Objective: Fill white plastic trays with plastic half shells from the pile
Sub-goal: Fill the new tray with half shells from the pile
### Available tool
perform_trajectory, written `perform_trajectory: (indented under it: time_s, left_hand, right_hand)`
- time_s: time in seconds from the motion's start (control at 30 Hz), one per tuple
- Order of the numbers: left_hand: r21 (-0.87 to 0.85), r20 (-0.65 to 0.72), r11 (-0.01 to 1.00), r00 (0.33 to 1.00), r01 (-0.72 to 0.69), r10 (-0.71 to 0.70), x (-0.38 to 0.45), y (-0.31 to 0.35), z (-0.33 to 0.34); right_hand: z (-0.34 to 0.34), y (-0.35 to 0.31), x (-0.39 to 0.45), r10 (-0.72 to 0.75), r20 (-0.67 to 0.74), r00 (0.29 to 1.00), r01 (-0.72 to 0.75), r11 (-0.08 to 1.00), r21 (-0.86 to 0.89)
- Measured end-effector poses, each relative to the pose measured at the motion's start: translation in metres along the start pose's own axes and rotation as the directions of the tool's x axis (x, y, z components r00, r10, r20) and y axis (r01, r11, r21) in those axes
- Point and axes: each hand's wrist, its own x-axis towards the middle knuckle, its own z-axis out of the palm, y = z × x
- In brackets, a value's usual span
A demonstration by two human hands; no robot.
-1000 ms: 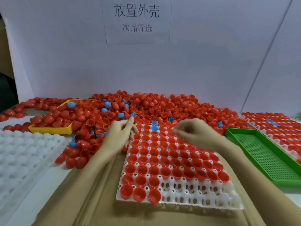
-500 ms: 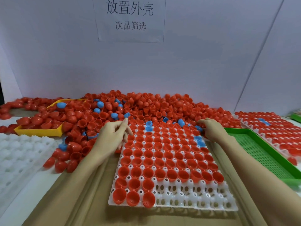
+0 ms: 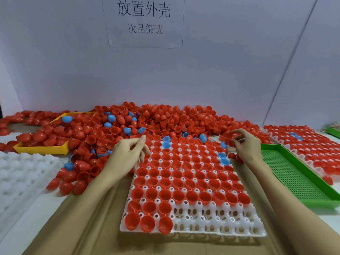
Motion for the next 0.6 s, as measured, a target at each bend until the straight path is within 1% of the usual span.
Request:
perform_trajectory:
  time_s: [0.07,0.1,0.17,0.23,0.33,0.43,0.5,0.53,0.6]
  left_hand:
    - [0.014,0.004,1.0,1.0,0.0,0.0,-0.001,0.0,0.001]
    - [0.021,0.006,1.0,1.0,0.0,0.0,-0.001,0.0,0.001]
    - [0.028,0.006,1.0,1.0,0.0,0.0,-0.002,0.0,0.001]
    - [0.039,0.002,0.999,1.0,-0.007,0.007,-0.002,0.002,0.001]
    - [0.048,0.004,0.997,0.999,-0.053,0.053,-0.005,0.008,0.004]
    - [0.055,0.033,0.991,0.992,-0.121,0.119,-0.011,0.019,0.008]
    - [0.053,0.078,0.984,0.983,-0.172,0.168,-0.017,0.027,0.014]
    - [0.043,0.122,0.98,0.975,-0.195,0.188,-0.021,0.032,0.017]
    - [0.034,0.217,0.965,0.944,-0.26,0.247,-0.028,0.039,0.027]
  right_hand:
    - [-0.002,-0.001,-0.004,-0.002,-0.02,1.0,0.001,0.999,-0.044]
    - [-0.004,-0.003,-0.004,0.004,-0.031,0.999,-0.005,0.999,-0.032]
    - [-0.009,-0.01,-0.005,0.053,-0.045,0.998,-0.049,0.996,0.072]
    - [-0.014,-0.022,-0.009,0.121,-0.005,0.993,-0.117,0.965,0.236]
    - [-0.023,-0.044,-0.022,0.149,0.099,0.984,-0.179,0.859,0.479]
    - [-0.035,-0.068,-0.04,0.105,0.23,0.968,-0.228,0.758,0.612]
    - [-0.041,-0.082,-0.048,0.044,0.356,0.934,-0.281,0.707,0.649]
    - [-0.043,-0.089,-0.051,0.004,0.42,0.907,-0.306,0.691,0.655]
    - [-0.043,-0.1,-0.057,-0.093,0.541,0.836,-0.36,0.651,0.668]
